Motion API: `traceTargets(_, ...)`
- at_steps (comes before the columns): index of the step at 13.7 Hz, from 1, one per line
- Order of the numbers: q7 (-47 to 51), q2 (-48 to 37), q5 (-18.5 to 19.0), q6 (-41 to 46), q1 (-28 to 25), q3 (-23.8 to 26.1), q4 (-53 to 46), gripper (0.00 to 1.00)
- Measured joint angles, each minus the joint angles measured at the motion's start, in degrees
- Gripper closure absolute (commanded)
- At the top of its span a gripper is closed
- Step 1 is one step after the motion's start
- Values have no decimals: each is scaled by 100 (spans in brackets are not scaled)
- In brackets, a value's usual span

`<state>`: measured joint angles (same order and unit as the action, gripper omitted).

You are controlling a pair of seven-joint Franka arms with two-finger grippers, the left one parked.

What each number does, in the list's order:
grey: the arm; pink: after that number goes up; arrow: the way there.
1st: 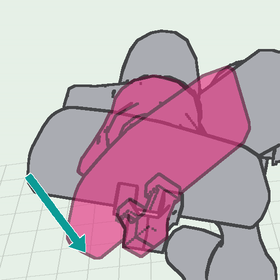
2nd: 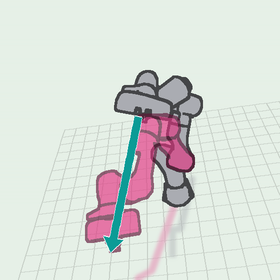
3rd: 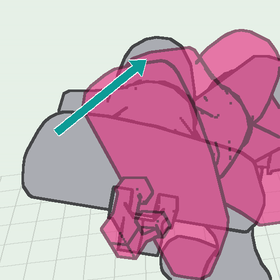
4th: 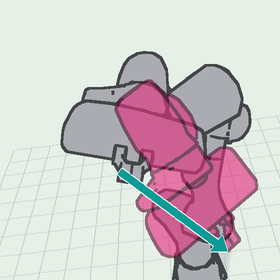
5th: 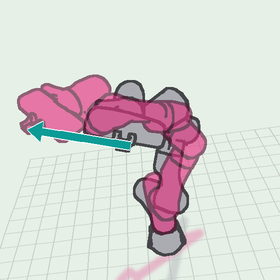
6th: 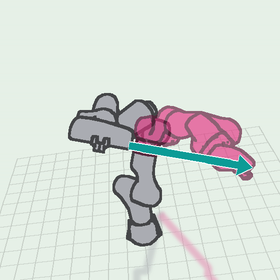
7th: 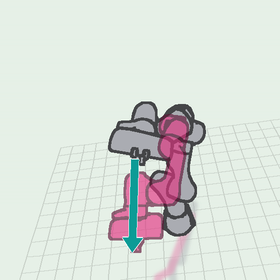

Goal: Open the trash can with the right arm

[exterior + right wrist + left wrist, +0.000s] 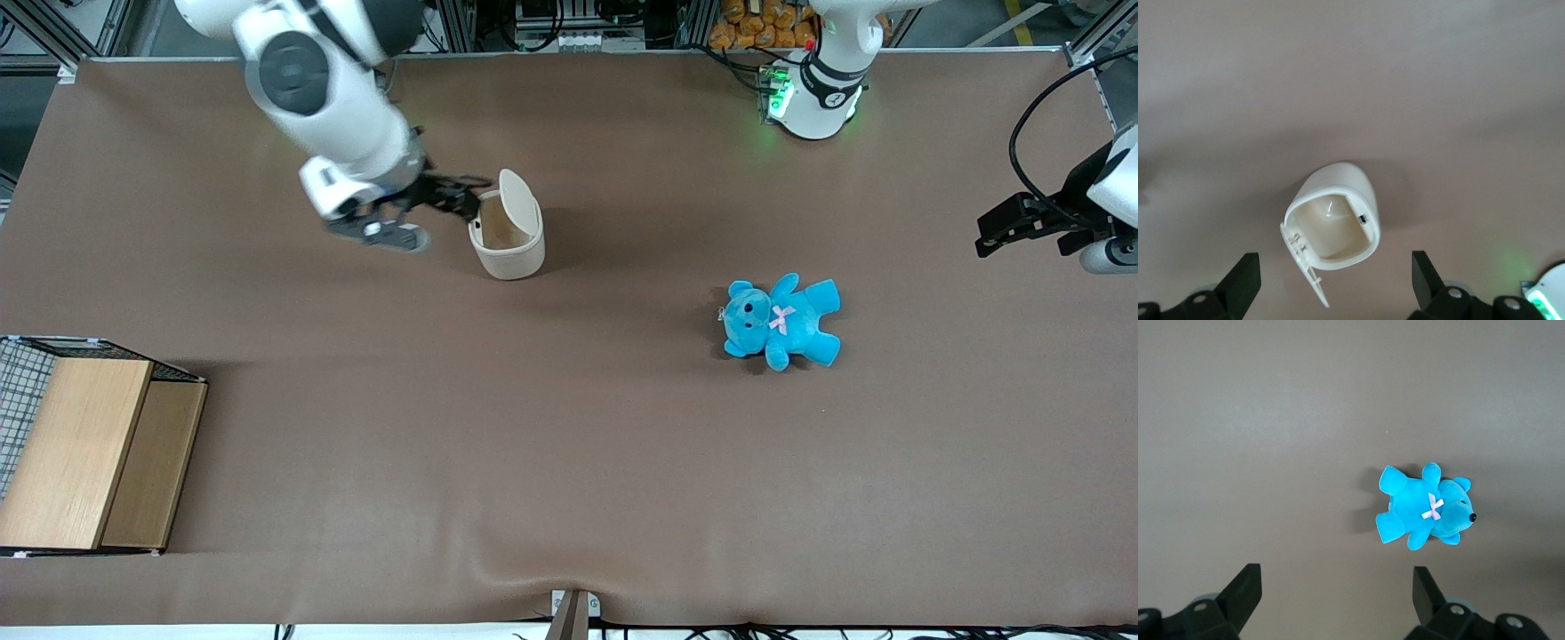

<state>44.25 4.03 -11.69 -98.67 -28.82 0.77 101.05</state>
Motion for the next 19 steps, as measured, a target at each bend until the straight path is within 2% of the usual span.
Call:
traceTargets(3, -361, 0, -3, 362, 643, 136, -314, 0)
traceTargets(11, -1196, 0, 64, 513, 2725, 1503, -521, 0)
traceTargets(16, -1304, -5, 429, 852, 2850, 1615, -810, 0)
traceTargets(19, -1816, -117, 626, 1173, 2847, 1412, -1088, 0)
